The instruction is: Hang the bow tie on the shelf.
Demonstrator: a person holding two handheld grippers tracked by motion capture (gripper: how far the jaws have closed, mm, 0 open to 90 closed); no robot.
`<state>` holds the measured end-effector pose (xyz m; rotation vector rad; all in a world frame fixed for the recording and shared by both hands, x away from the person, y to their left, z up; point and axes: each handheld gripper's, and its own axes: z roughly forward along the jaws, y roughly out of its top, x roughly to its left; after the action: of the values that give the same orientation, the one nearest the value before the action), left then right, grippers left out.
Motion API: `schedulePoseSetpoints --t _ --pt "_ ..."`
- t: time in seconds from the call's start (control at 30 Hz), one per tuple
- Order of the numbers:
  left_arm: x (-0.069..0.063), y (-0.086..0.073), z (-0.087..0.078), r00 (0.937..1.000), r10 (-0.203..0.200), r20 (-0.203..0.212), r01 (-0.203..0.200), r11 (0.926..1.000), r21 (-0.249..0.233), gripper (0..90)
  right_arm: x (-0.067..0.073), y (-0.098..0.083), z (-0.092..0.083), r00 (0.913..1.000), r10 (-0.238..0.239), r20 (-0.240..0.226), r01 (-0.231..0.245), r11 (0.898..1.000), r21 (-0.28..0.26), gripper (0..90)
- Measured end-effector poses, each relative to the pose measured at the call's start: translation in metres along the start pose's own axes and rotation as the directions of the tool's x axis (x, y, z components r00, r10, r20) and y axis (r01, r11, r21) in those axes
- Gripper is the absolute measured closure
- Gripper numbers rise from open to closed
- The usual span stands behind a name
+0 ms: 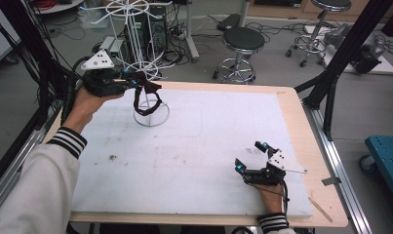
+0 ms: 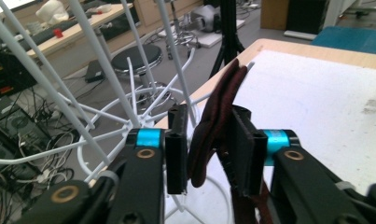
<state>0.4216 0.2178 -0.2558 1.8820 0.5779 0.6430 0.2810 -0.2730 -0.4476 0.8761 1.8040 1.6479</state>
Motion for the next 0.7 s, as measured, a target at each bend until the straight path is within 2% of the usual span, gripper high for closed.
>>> schedulePoseSetpoints --t 0.1,0.13,0.17,0.23,0.27,0.4,0.43,0.5,0.53,0.63,0.67,0.7 --pt "0.001 0.0 -0.002 1.0 -0.004 0.004 0.004 1.0 -0.003 59.4 0.0 0.0 0.0 1.0 0.005 -0.004 -0.005 1.0 0.004 0.6" --pt "0.001 0.0 -0.002 1.0 -0.007 0.0 0.007 1.0 -0.005 59.4 0.0 0.0 0.0 1.0 -0.001 0.002 0.001 1.0 0.002 0.6" --pt "0.001 0.001 -0.003 0.9999 -0.009 -0.008 0.009 1.0 -0.004 53.0 0.001 0.0 0.0 1.0 0.001 0.002 -0.001 1.0 0.008 0.6" --pt "0.001 0.001 -0.005 0.9999 -0.015 -0.004 0.015 0.9998 -0.009 51.7 0.001 0.0 0.0 1.0 -0.003 0.002 0.003 1.0 0.008 0.6" --pt "0.001 0.001 -0.006 0.9997 -0.019 -0.013 0.018 0.9997 -0.015 45.2 0.001 -0.001 0.0 1.0 0.002 0.001 -0.002 1.0 0.01 0.6" --pt "-0.001 0.0 -0.012 0.9991 -0.039 -0.015 0.038 0.9976 -0.058 40.1 0.001 -0.001 0.0 1.0 0.001 -0.001 -0.001 1.0 0.008 0.6" --pt "-0.003 -0.001 -0.016 0.9988 -0.045 -0.021 0.043 0.9955 -0.084 32.9 0.001 -0.001 0.0 1.0 -0.004 -0.001 0.004 1.0 0.01 0.6" --pt "-0.004 -0.001 -0.019 0.9988 -0.048 -0.014 0.046 0.9939 -0.1 30.8 0.002 -0.001 0.0 1.0 -0.006 -0.001 0.006 1.0 0.011 0.6" --pt "-0.005 -0.002 -0.021 0.9986 -0.053 -0.01 0.051 0.9909 -0.125 20.5 0.002 -0.001 0.0 0.9999 -0.015 0.006 0.015 1.0 0.016 0.6" --pt "-0.009 -0.002 -0.029 0.9985 -0.054 0.007 0.055 0.9903 -0.128 10.6 0.002 -0.001 0.0 0.9999 -0.014 0.006 0.014 1.0 0.014 0.6" --pt "-0.012 -0.003 -0.033 0.9992 -0.039 0.007 0.04 0.9884 -0.146 10.6 0.002 -0.001 0.0 0.9999 -0.014 0.006 0.014 1.0 0.014 0.6" --pt "-0.018 -0.005 -0.042 0.9995 -0.03 0.01 0.031 0.9824 -0.184 8.6 0.001 -0.001 0.0 0.9998 -0.016 0.009 0.016 1.0 0.009 0.6"
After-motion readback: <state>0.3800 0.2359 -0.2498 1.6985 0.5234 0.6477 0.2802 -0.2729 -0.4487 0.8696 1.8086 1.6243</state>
